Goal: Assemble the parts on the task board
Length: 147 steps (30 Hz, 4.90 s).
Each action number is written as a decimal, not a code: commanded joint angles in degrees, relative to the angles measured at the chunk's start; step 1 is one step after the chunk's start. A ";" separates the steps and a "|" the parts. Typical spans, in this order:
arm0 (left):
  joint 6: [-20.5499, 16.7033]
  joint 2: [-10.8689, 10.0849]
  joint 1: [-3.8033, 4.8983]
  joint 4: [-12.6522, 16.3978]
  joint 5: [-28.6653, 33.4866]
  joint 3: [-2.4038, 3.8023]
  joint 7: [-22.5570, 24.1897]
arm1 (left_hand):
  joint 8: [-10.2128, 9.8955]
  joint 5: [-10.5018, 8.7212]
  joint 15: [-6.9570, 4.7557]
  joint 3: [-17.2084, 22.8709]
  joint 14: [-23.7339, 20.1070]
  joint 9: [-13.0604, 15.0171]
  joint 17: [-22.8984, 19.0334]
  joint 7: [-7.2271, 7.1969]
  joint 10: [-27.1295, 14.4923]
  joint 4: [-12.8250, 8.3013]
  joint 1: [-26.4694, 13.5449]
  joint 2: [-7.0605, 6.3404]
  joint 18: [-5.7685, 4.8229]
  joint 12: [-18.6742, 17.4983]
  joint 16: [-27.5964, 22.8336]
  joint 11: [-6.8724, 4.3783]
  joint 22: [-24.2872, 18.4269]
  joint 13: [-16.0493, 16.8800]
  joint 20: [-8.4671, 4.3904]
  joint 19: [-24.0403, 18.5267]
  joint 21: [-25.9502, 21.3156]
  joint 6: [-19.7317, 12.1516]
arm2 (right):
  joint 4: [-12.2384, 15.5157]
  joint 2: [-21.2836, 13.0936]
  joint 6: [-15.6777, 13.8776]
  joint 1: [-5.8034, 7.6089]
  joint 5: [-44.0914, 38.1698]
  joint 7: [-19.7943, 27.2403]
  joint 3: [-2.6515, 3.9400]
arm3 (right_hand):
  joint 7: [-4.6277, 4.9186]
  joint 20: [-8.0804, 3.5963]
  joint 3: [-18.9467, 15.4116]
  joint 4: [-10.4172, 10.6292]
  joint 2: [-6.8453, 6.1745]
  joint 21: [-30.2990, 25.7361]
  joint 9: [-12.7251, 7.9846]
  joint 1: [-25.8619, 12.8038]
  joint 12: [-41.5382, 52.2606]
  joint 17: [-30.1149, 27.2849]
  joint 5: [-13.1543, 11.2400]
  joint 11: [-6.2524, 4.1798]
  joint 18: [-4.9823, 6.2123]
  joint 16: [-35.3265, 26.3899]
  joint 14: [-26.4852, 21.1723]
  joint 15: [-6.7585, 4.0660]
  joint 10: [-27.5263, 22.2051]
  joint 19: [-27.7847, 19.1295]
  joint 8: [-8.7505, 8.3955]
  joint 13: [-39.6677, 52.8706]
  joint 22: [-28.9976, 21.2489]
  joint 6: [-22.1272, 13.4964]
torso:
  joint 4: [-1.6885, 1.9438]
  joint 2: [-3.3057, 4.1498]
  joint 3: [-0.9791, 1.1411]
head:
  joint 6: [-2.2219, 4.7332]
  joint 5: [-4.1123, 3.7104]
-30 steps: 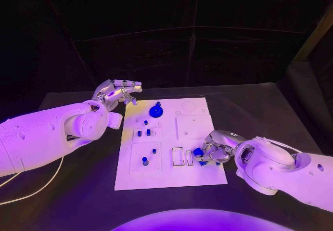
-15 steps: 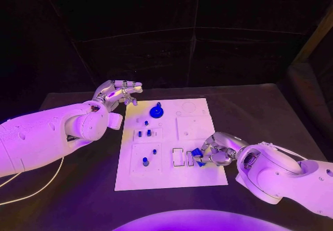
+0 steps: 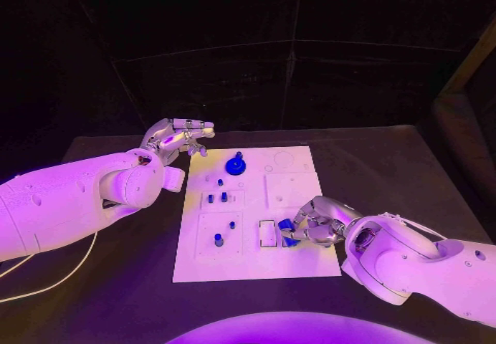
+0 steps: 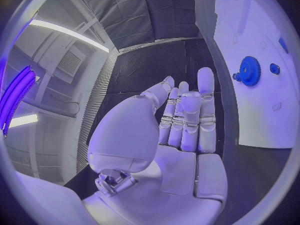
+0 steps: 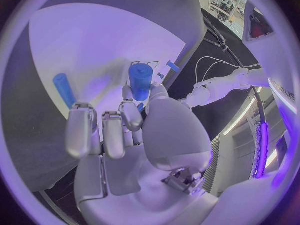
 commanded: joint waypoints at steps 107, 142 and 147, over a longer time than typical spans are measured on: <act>0.69 0.16 0.08 -0.20 0.09 0.02 -0.38 | -0.10 0.11 0.04 0.17 -0.66 -0.07 -0.30 0.00 -0.61 0.22 0.52 0.50 0.34 0.55 -0.34 0.08 -0.14 0.12 0.22 -0.02 -0.43 -0.35 | 1.28 -8.35 -0.74 3.79 -0.33 7.63 0.21 | 0.53 -0.35 -3.77 -4.36 0.78 -0.11 2.20 2.03 -3.08 5.03 -15.43 0.34 -0.73 0.35 3.98 -0.20 1.08 0.37 -1.72 0.67 0.72 -1.84 | -0.62 -0.23 0.11 | 0.35 -0.82; 0.82 0.51 -0.27 -0.49 0.09 -0.26 -0.36 | -0.08 0.11 0.05 0.17 -0.70 -0.07 -0.35 -0.01 -0.66 0.27 0.50 0.55 0.34 0.60 -0.36 0.09 -0.17 0.13 0.23 -0.02 -0.48 -0.36 | -2.46 -7.19 14.41 2.93 -10.86 -0.81 0.02 | -0.30 -0.34 -5.40 -4.11 0.72 -0.55 2.59 2.43 -5.21 4.06 -14.19 -0.23 -0.58 -0.36 3.72 -0.49 0.34 0.04 -1.56 -0.65 0.20 2.27 | -1.25 -0.58 0.25 | 0.08 -1.38; 0.85 0.45 -0.28 -0.50 0.09 -0.26 -0.40 | -0.08 0.11 0.05 0.17 -0.70 -0.07 -0.35 -0.01 -0.66 0.27 0.50 0.55 0.34 0.60 -0.36 0.09 -0.17 0.13 0.23 -0.02 -0.48 -0.36 | -2.77 -6.40 15.51 2.45 -12.16 -1.03 0.02 | -0.39 -0.40 -5.50 -4.29 0.58 -0.53 2.70 2.73 -5.31 4.06 -14.13 -0.31 -0.60 -0.38 3.72 -0.56 0.32 0.05 -1.54 -0.69 0.25 2.49 | -1.29 -0.56 0.25 | -0.03 -1.20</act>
